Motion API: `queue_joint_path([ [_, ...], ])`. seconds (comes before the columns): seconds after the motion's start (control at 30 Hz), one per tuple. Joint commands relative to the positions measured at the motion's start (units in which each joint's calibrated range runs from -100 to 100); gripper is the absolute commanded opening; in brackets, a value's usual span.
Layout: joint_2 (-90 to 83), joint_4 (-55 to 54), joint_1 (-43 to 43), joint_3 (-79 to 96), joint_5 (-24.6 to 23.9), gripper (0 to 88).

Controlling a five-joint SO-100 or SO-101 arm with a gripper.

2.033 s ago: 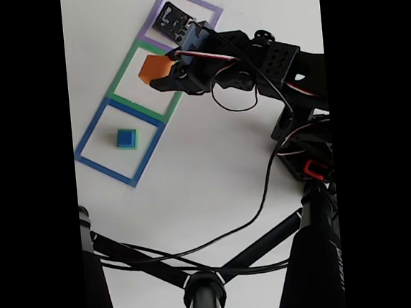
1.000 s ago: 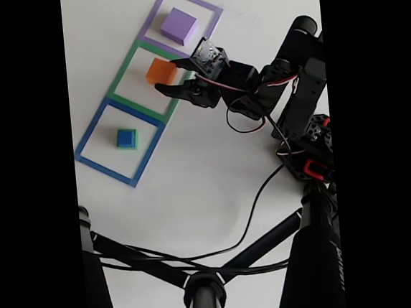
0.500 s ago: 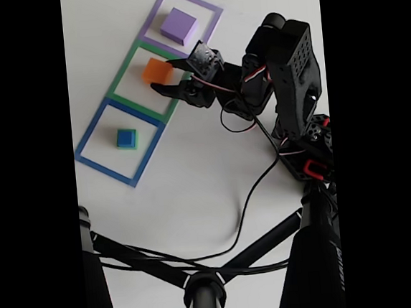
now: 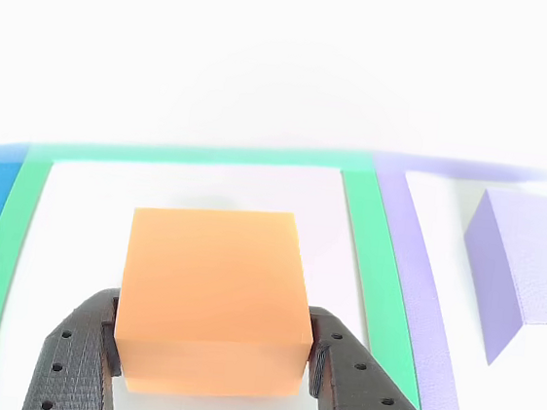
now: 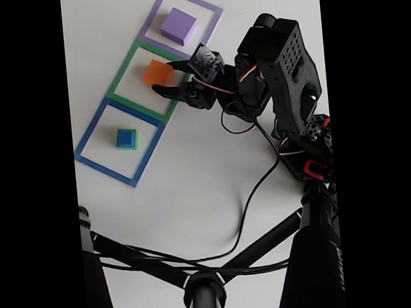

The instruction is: Tower of hanoi

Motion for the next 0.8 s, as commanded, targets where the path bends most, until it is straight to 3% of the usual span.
queue_joint_path([
  [0.0, 0.01, -1.76, -0.51, -0.67, 0.79, 22.7],
  [0.4, -7.82, 1.16, 0.35, 1.79, 0.79, 27.7],
  [0.6, -27.20, 17.68, 1.79, 5.24, 0.79, 27.8],
  [0.77, -48.03, 41.65, 2.75, 4.24, 0.79, 26.3],
])
